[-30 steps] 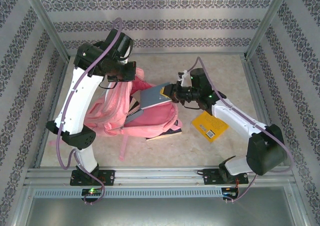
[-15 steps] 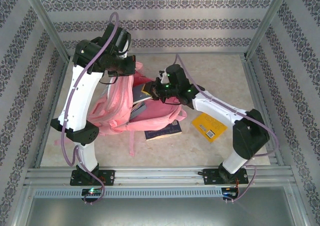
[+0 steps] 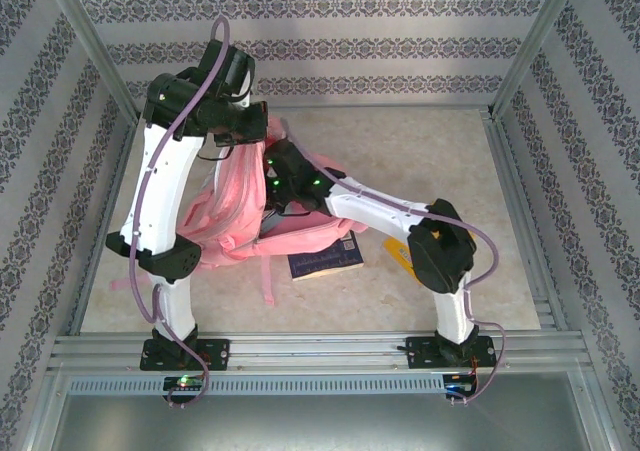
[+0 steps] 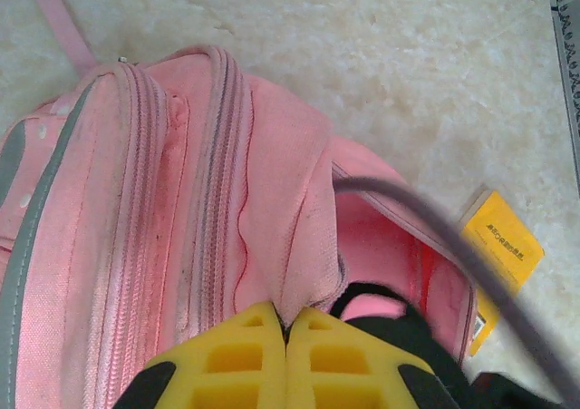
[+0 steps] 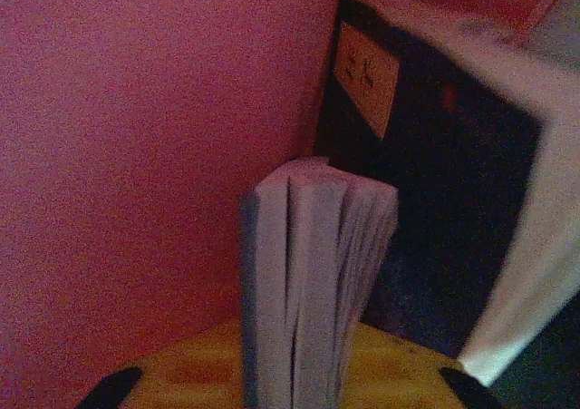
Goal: Pack books, pencil case, and school supplies into a backpack
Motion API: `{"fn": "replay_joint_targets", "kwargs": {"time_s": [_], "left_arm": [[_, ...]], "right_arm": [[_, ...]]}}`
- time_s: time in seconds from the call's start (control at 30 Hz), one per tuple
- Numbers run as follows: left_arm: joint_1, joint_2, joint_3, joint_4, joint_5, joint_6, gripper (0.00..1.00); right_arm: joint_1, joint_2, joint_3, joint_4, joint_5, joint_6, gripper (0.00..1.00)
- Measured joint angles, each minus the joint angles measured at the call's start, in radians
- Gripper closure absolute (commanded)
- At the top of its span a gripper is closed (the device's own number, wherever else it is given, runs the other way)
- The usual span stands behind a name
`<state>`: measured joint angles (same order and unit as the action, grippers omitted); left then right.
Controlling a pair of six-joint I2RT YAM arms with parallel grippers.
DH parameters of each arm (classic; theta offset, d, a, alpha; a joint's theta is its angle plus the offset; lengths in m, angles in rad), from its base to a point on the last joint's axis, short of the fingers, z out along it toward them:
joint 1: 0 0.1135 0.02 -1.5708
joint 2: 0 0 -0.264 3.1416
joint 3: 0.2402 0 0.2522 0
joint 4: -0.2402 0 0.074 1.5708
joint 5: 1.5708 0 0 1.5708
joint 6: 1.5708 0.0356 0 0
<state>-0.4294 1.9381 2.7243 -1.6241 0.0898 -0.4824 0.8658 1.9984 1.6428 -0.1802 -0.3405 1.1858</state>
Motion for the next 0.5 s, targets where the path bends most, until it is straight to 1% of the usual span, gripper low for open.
{"fn": "replay_joint_targets", "kwargs": {"time_s": [0.1,0.17,0.4,0.5], "left_arm": [[0.013,0.006,0.002,0.0,0.006,0.0,1.0],[0.018,0.011,0.006,0.0,0.011,-0.001,1.0],[0.026,0.018,0.01,0.0,0.016,-0.001,1.0],[0.034,0.018,0.01,0.0,0.018,0.0,1.0]], "right_arm": [[0.012,0.047,0.026,-0.006,0.002,-0.019,0.41],[0.011,0.056,0.028,-0.014,0.003,-0.04,0.34],[0.007,0.045,0.035,-0.022,-0.009,-0.139,0.31],[0.006,0.005,0.026,-0.027,-0.024,-0.189,0.29]]}}
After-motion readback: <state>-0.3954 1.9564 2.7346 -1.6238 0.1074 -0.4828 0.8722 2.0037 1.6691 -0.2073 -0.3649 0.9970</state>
